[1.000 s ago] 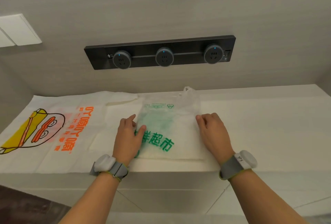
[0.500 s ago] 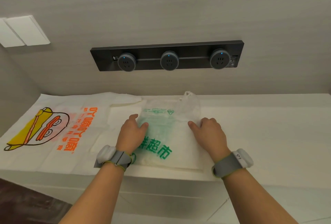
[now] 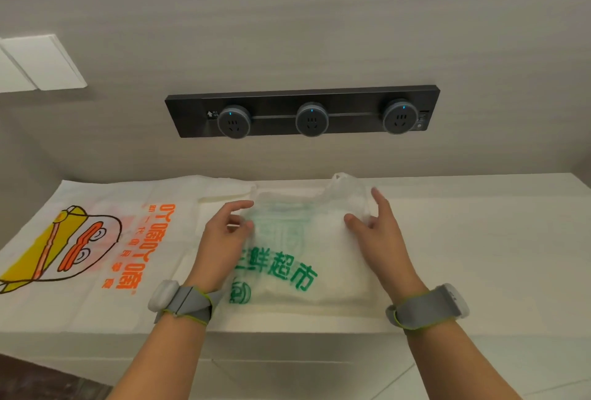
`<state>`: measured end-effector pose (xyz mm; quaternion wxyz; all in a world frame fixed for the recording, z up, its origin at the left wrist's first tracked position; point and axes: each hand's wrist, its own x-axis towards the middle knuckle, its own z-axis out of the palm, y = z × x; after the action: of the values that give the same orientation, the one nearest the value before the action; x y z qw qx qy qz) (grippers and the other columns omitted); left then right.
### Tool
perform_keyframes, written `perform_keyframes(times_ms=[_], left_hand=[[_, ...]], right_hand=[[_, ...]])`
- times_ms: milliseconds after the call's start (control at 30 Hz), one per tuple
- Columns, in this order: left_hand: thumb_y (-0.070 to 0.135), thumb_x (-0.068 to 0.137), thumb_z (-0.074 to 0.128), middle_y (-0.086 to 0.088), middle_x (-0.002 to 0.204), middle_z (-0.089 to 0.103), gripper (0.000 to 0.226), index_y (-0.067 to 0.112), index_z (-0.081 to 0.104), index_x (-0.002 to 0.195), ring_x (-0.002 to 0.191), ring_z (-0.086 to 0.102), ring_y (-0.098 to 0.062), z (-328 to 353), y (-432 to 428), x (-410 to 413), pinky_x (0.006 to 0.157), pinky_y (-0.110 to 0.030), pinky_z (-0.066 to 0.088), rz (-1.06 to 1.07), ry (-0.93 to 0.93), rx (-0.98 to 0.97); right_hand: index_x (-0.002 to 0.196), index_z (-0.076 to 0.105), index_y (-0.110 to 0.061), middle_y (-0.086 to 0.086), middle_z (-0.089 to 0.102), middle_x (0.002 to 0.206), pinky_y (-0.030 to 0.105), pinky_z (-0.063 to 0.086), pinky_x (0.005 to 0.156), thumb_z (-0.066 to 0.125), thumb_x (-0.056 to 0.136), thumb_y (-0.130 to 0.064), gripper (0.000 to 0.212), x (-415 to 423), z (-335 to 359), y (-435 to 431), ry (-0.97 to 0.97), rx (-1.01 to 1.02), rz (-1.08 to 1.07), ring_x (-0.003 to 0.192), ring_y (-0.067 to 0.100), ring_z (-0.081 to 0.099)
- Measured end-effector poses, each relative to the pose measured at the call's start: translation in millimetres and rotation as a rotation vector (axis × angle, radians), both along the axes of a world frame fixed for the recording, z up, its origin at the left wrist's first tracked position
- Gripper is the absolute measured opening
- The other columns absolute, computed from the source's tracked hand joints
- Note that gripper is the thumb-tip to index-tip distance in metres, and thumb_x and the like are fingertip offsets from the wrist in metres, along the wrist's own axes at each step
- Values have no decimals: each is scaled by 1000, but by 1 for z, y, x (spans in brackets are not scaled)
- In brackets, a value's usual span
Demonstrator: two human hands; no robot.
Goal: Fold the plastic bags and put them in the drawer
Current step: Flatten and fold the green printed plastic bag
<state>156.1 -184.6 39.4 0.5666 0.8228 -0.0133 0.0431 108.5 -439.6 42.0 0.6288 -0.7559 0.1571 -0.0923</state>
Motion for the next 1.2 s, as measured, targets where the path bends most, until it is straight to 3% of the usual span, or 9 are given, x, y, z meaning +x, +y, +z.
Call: perform_keyframes(times_ms=[67,167,333,433,567,633,800,1067,1200], left_hand=[[7,95,61,-9,91,60,31,33,71,107,77,58,-16,9,6,3,63,-14,47,-16,-77,-3],[10,91,69,0,91,61,31,34,71,111,79,59,-10,24,14,3,74,-20,49,-74,-164,49],[15,83,78,7,103,58,48,22,62,128,94,55,-7,42,25,3,84,-13,43,-125,-444,371],[13,83,78,3,99,55,44,14,62,124,87,52,-11,48,22,1,83,-25,46,-49,-607,461],[13,87,74,-4,100,55,22,10,63,106,83,55,-23,46,17,1,72,-44,51,16,-768,519],[13,87,73,-7,101,52,18,9,62,100,83,55,-24,42,13,0,69,-41,52,35,-778,536],[4,81,77,-10,116,52,24,11,58,94,87,59,-26,18,13,-5,69,-38,52,-5,-728,616],[0,70,76,3,93,54,35,19,53,90,78,53,-21,-30,24,-22,70,-34,41,-181,-504,876],[17,83,75,1,102,58,28,17,58,104,84,58,-23,-39,22,-29,71,-35,47,-213,-396,895]], right_hand=[[141,38,-51,19,65,88,46,59,79,60,94,-29,56,0,4,1,-62,-40,9,80,32,65],[131,56,-47,3,50,76,34,51,75,62,94,-32,40,-4,14,1,-147,-142,25,70,15,52],[137,52,-35,-23,57,123,7,40,87,76,83,-39,60,-12,40,-4,-193,-351,113,108,-3,51],[128,60,-29,-19,61,122,1,36,92,81,80,-27,53,-16,50,-5,-298,-534,92,109,-4,51],[111,68,-26,-11,65,101,34,49,91,80,81,-25,33,-17,50,-5,-440,-763,-5,94,7,58],[106,70,-25,-8,57,96,43,50,82,80,81,-24,27,-15,44,-7,-467,-808,-52,89,13,56],[95,71,-22,-2,52,115,39,49,80,84,77,-20,23,-19,17,-12,-445,-904,-54,98,16,50],[97,63,-26,-7,58,118,31,39,86,78,73,-13,31,-30,-29,-18,-242,-1052,289,106,19,55],[103,58,-28,-10,54,113,29,36,84,65,81,-39,25,-32,-40,-20,-151,-1044,359,104,18,52]])
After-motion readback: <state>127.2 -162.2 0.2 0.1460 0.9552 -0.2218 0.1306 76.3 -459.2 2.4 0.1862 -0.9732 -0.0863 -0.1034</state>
